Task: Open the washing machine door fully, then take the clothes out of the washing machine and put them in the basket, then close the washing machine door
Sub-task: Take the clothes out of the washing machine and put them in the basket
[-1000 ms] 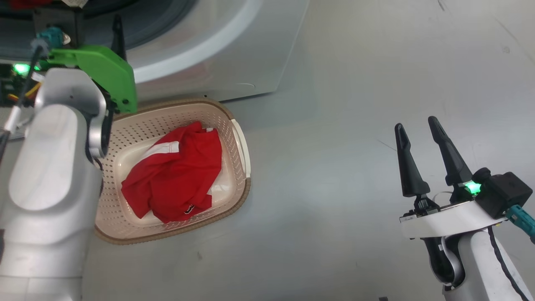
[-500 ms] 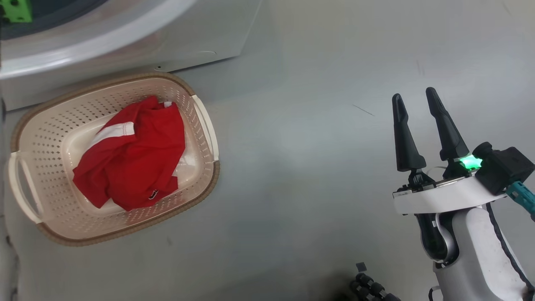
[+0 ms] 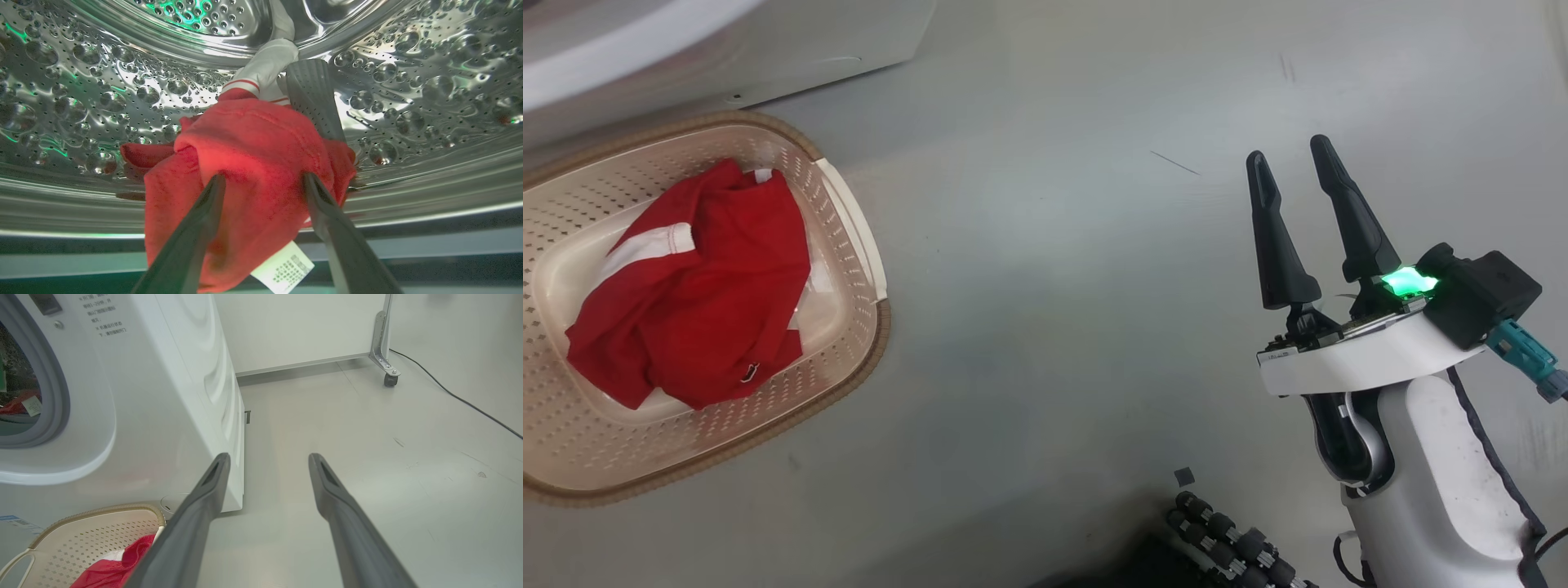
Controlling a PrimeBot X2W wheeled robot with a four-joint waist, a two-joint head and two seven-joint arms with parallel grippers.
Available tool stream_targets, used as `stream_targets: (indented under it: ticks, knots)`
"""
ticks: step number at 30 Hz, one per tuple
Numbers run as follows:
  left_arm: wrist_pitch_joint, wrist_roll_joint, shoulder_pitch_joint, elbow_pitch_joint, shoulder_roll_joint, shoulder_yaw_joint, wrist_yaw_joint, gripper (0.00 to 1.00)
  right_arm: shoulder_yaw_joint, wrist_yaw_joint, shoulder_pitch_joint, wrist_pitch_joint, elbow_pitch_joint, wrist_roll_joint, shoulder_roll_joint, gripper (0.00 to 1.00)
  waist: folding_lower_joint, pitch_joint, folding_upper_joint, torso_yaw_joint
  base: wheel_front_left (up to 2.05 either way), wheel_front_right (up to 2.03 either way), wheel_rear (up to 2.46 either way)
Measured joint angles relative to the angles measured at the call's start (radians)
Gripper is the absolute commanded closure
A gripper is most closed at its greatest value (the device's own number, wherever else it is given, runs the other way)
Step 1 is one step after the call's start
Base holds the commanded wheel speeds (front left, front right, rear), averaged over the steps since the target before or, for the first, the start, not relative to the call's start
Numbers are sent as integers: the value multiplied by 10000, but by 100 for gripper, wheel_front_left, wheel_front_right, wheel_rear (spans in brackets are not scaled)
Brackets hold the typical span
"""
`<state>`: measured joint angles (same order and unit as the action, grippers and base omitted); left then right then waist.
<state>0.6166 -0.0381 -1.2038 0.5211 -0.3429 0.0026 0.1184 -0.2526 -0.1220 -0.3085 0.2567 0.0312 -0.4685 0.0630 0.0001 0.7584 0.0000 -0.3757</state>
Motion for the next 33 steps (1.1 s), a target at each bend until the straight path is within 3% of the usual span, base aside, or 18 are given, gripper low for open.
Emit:
stream_targets:
  ticks: [7, 8, 9, 11, 20, 33]
  knots:
    - [257, 443, -26, 257, -4, 295, 0, 0, -19, 0, -156, 0, 142, -81, -8, 0, 0, 238, 0, -304, 0, 0, 0]
    - [263, 500, -34, 267, 6, 328, 0, 5, -17, 0, -156, 0, 157, -82, -8, 0, 0, 250, 0, -320, 0, 0, 0]
    - [309, 593, -38, 284, 6, 328, 0, 48, -19, 0, -161, 0, 176, -90, -8, 0, 0, 255, 0, -326, 0, 0, 0]
    - [353, 694, -44, 305, 38, 341, 0, 100, -25, 0, -172, 0, 194, -121, -8, 0, 0, 253, 0, -325, 0, 0, 0]
    - [337, 897, -57, 295, 232, 357, 0, 100, -58, 0, -312, 0, 221, -134, 12, 0, 0, 214, 0, -237, 0, 0, 0]
    - [-1068, 600, 71, -10, 997, 391, 0, 100, 222, 0, -312, 0, 188, -21, 426, 0, -1, 5, 0, 350, 0, 0, 0]
